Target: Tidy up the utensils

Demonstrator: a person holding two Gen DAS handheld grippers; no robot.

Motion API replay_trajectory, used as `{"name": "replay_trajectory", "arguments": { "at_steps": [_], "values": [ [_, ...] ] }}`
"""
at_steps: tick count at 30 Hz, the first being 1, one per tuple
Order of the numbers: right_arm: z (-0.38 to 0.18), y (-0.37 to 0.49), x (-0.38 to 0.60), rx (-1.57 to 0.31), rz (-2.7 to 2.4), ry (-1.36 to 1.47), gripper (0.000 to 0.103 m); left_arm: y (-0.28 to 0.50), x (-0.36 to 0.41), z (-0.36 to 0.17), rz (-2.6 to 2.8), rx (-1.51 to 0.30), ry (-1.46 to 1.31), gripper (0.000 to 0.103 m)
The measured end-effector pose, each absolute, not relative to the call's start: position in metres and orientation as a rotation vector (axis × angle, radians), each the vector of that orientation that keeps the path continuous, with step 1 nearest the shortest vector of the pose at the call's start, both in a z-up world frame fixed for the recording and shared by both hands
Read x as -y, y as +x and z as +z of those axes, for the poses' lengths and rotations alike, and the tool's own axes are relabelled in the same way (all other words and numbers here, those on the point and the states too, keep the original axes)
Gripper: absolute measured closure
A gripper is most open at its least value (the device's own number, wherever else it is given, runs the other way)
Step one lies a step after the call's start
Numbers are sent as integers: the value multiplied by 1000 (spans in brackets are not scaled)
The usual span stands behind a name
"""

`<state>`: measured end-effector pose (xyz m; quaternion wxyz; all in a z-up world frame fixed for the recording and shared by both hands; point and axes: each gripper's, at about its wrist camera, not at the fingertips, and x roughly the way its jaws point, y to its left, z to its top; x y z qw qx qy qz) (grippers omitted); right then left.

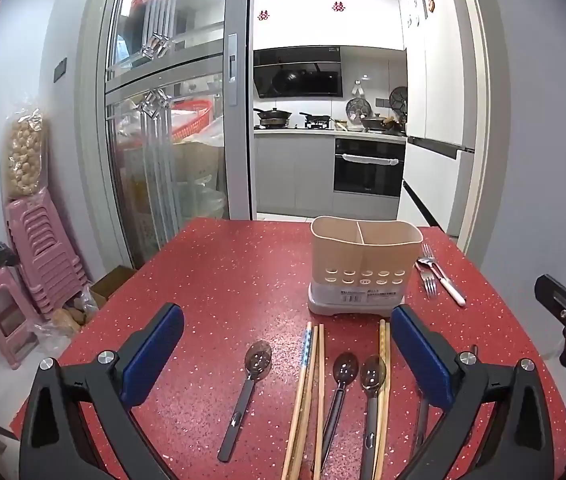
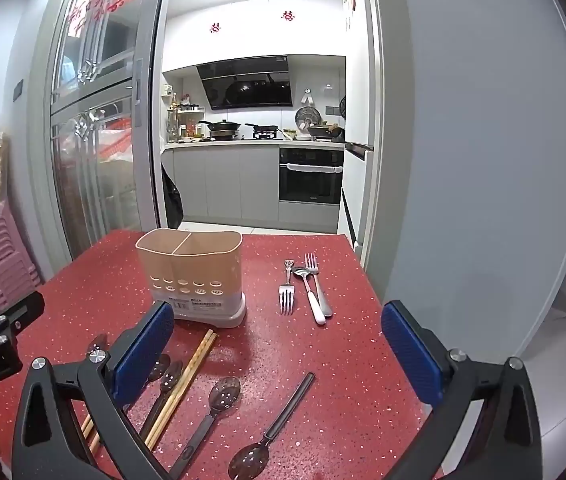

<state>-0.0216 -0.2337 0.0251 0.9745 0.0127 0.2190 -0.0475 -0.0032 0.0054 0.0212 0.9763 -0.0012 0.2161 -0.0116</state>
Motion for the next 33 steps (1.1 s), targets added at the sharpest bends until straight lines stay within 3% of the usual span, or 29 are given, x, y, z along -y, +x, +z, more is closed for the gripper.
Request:
{"name": "replay_trajectory", "arguments": {
  "at_steps": [33],
  "values": [
    [13,-20,228,-445,-92,16,0,-8,-7,5,-25,-446,-2,0]
  ]
}}
